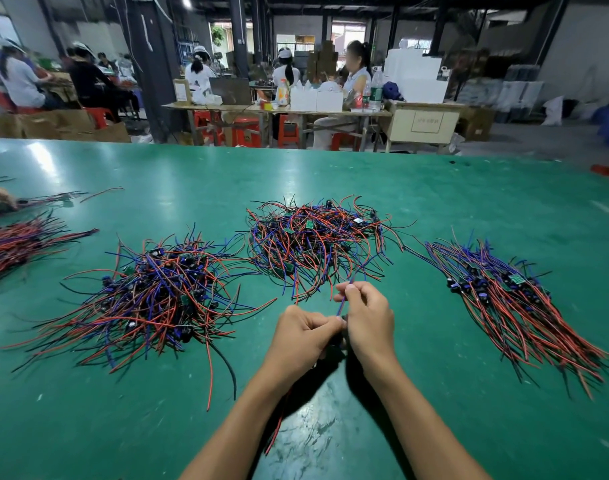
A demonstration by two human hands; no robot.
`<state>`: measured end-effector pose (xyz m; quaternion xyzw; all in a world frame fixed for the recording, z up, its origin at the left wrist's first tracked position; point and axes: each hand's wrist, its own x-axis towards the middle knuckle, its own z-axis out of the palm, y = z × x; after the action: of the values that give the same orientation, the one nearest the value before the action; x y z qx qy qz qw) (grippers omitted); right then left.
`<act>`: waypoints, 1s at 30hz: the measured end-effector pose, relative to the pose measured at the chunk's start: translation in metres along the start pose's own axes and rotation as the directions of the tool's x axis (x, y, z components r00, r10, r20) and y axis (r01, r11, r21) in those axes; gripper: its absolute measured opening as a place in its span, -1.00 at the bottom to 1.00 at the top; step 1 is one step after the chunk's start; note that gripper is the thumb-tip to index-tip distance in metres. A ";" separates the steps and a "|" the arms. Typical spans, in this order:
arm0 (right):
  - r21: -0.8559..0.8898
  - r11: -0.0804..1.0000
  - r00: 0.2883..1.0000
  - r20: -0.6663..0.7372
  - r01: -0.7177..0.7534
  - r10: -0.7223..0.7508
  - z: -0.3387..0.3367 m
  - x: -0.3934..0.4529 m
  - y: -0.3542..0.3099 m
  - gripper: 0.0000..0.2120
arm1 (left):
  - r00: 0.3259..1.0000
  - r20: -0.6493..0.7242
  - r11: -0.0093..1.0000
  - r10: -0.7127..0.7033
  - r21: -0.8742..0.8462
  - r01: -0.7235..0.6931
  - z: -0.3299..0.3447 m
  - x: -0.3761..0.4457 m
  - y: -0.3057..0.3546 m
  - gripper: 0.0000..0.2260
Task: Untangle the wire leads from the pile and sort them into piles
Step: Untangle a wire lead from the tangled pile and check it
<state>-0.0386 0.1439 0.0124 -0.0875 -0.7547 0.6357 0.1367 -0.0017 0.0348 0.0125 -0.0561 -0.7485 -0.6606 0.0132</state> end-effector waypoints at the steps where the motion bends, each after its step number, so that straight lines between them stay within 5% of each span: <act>1: 0.012 1.000 0.999 -0.032 -0.011 0.011 -0.001 0.003 -0.001 -0.78 | 1.000 0.008 1.000 -0.005 0.012 0.005 0.000 0.000 0.001 -0.66; 7: 0.204 0.973 0.988 -0.091 -0.108 0.128 -0.012 0.015 -0.006 -0.76 | 0.999 0.040 1.000 -0.014 0.015 0.014 0.000 -0.003 0.003 -0.81; 12: 0.538 0.807 0.964 0.038 -0.243 0.264 -0.023 0.019 -0.015 -0.79 | 0.995 0.093 0.999 -0.040 0.006 0.040 0.001 -0.003 0.002 -0.84; 18: 0.632 0.667 0.913 0.187 -0.394 0.362 -0.041 0.023 -0.018 -0.77 | 0.983 0.177 0.999 -0.048 0.003 0.049 -0.002 -0.007 0.005 -0.84; 23: 0.578 0.751 0.938 0.081 -0.319 0.337 -0.039 0.022 -0.017 -0.76 | 0.986 0.155 0.996 -0.056 -0.059 0.066 -0.004 -0.008 0.005 -0.85; 30: 0.368 0.928 0.996 -0.047 -0.054 0.077 -0.035 0.018 -0.012 -0.73 | 0.991 0.074 0.988 -0.112 -0.099 0.119 -0.004 -0.005 0.004 -0.80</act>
<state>-0.0442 0.1804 0.0318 -0.1047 -0.6150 0.7666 0.1521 0.0029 0.0310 0.0162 -0.0356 -0.7155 -0.6957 -0.0536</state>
